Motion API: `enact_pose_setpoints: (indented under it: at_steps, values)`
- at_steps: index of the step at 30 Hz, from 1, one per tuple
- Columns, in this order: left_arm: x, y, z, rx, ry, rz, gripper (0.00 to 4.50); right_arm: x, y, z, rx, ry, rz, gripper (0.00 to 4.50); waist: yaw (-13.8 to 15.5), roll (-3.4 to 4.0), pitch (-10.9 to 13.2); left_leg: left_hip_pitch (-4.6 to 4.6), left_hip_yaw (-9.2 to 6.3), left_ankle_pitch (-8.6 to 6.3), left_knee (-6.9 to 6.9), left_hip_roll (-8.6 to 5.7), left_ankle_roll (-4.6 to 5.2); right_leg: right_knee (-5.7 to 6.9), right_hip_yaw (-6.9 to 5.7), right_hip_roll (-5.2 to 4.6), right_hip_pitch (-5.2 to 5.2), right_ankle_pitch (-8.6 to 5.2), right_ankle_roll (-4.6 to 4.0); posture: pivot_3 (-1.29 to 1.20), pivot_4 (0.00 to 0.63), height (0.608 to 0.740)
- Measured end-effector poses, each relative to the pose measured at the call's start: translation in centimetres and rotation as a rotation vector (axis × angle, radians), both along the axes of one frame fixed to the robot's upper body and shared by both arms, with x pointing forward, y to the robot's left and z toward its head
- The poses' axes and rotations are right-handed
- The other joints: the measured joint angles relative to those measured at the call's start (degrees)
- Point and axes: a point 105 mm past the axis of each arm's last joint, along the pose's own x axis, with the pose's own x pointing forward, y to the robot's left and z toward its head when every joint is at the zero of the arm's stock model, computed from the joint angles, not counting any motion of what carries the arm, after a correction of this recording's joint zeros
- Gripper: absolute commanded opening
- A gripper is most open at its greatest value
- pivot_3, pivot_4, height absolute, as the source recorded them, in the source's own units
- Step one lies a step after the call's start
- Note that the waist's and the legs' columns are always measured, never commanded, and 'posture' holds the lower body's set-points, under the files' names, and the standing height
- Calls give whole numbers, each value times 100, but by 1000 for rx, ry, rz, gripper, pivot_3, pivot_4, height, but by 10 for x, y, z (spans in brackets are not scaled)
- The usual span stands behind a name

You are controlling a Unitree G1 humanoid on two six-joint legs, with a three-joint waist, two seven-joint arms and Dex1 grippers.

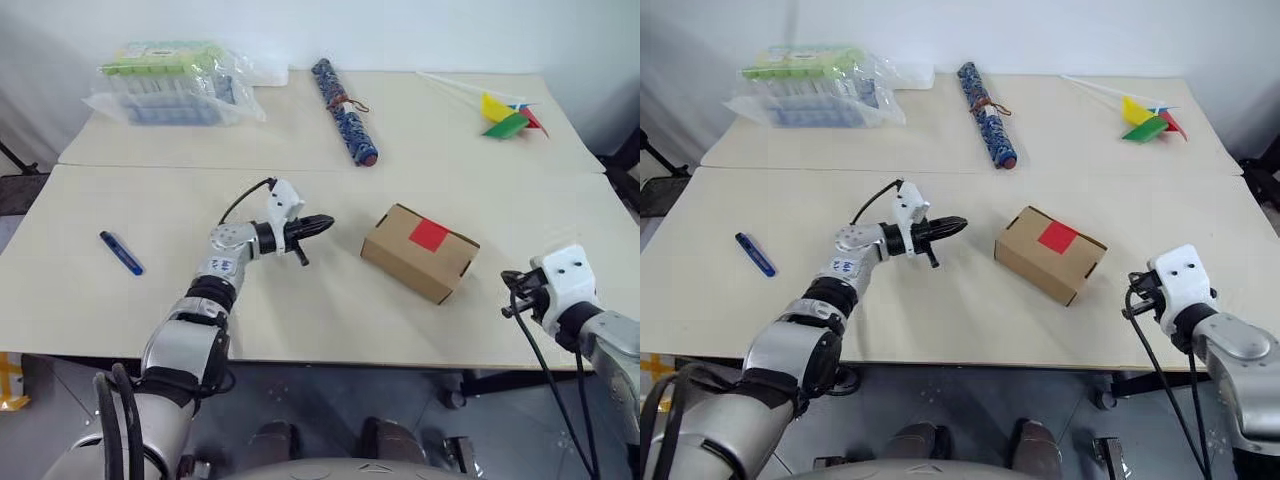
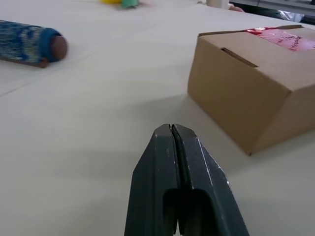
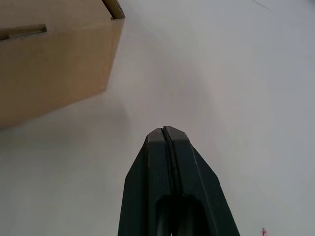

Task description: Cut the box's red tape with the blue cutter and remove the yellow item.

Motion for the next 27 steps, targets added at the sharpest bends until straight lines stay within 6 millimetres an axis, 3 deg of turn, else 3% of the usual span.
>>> enact_pose_setpoints:
  at_steps: [7, 14, 27]
  values:
    - [-2, -30, 3, -29, -13, -12, 27, 13, 30, 0, 17, 7, 91, 0, -7, -2, 1, -2, -1, 0, 1, 0, 0, 0, 0, 0, -1, 0, 0, 0, 150, 740]
    - [-6, -39, 1, -52, 3, -37, 27, 16, 51, -8, 17, 66, 157, 0, -7, -3, 2, -3, -3, 0, 4, 0, 1, 0, -1, 0, -1, 1, 1, 0, 150, 740]
    - [-9, 7, 1, 6, -10, -84, 27, 12, 93, -5, -11, 139, 323, 0, -68, -4, 1, -3, -4, 0, 7, 1, 1, 6, -1, 0, -4, 1, 1, 0, 150, 740]
